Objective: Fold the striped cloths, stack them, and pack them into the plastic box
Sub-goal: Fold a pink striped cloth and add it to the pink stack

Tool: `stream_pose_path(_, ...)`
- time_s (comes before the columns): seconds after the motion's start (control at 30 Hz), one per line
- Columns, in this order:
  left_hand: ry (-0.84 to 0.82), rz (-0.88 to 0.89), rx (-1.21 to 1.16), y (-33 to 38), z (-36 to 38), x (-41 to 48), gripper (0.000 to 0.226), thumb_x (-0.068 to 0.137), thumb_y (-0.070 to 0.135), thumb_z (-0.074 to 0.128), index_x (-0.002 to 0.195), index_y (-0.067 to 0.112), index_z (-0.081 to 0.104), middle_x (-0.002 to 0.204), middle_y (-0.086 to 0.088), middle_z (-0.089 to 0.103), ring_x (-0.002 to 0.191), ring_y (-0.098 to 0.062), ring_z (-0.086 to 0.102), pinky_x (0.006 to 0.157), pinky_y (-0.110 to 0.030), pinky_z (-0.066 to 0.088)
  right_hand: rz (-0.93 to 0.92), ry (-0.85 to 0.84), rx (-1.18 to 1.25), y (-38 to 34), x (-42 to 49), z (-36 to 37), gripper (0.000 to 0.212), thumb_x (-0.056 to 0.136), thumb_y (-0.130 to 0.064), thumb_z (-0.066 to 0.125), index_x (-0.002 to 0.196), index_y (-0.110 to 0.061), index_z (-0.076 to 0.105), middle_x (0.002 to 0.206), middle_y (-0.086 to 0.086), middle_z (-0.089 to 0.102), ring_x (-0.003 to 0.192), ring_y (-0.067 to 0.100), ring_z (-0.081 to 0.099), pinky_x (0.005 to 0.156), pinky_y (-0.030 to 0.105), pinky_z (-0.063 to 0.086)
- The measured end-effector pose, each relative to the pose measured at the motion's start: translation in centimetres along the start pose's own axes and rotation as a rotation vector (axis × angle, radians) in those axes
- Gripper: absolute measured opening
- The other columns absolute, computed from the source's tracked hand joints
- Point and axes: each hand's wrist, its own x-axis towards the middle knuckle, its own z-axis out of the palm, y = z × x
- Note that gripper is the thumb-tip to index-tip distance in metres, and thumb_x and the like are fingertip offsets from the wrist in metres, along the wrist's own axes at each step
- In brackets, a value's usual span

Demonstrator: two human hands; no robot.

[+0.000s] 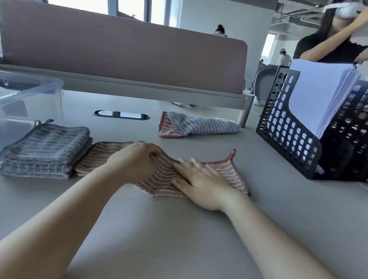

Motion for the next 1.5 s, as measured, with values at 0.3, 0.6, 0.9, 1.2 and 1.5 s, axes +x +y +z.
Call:
stream_pose_path(0.3, -0.071, -0.062, -0.343, 2.5, -1.4, 0.4, 0.08, 0.063, 0.023, 0.069, 0.138, 0.027, 0.041, 0.11, -0.004, 0.06, 0.09, -0.021, 0.06, 0.076, -0.03, 0.052, 0.106, 0.26, 0.804, 0.6, -0.3, -1.8, 0.05, 0.1, -0.046, 0.029, 0.14, -0.019, 0.045, 0.147, -0.003, 0.043, 0.136, 0.013, 0.037, 0.113, 0.031, 0.025)
stream_pose_path(0.6, -0.049, 0.437, -0.337, 10.8, 2.1, 0.8, 0.088, 0.072, 0.017, 0.068, 0.147, 0.023, 0.022, 0.14, -0.006, 0.044, 0.108, -0.019, 0.057, 0.093, -0.035, 0.048, 0.239, 0.293, 1.55, 5.2, -2.1, -4.4, 0.048, 0.086, -0.047, 0.056, 0.1, -0.001, 0.062, 0.069, 0.008, 0.063, 0.058, 0.017, 0.065, 0.053, 0.026, 0.054)
stream_pose_path(0.9, -0.11, 0.423, 0.1, 6.2, 5.6, 0.2, 0.086, 0.086, 0.044, 0.056, 0.151, 0.034, 0.001, 0.16, 0.008, -0.003, 0.147, -0.015, -0.007, 0.119, -0.035, -0.004, 0.545, 0.393, 1.103, 8.2, -2.4, -3.7, 0.004, 0.081, -0.012, 0.07, 0.079, -0.014, 0.068, 0.08, 0.008, 0.07, 0.076, 0.022, 0.065, 0.072, 0.036, 0.052)
stream_pose_path(1.2, -0.246, 0.415, 0.152, 6.4, 6.5, 0.0, 0.071, 0.093, 0.024, 0.036, 0.151, 0.031, -0.005, 0.16, -0.005, -0.014, 0.145, -0.019, -0.019, 0.118, -0.035, -0.012, 0.586, 0.417, 0.737, 7.6, -3.3, -3.1, 0.014, 0.085, -0.012, 0.063, 0.092, -0.001, 0.068, 0.098, 0.015, 0.069, 0.088, 0.025, 0.061, 0.067, 0.026, 0.041)
stream_pose_path(1.5, -0.272, 0.39, 0.167, 6.4, 6.5, -0.1, 0.068, 0.094, 0.028, 0.034, 0.152, 0.028, -0.001, 0.16, -0.006, -0.013, 0.146, -0.019, -0.018, 0.119, -0.034, -0.009, 0.584, 0.384, 0.593, 7.8, -3.2, -2.6, 0.029, 0.083, -0.017, 0.062, 0.106, 0.001, 0.063, 0.106, 0.019, 0.067, 0.098, 0.032, 0.062, 0.091, 0.04, 0.048)
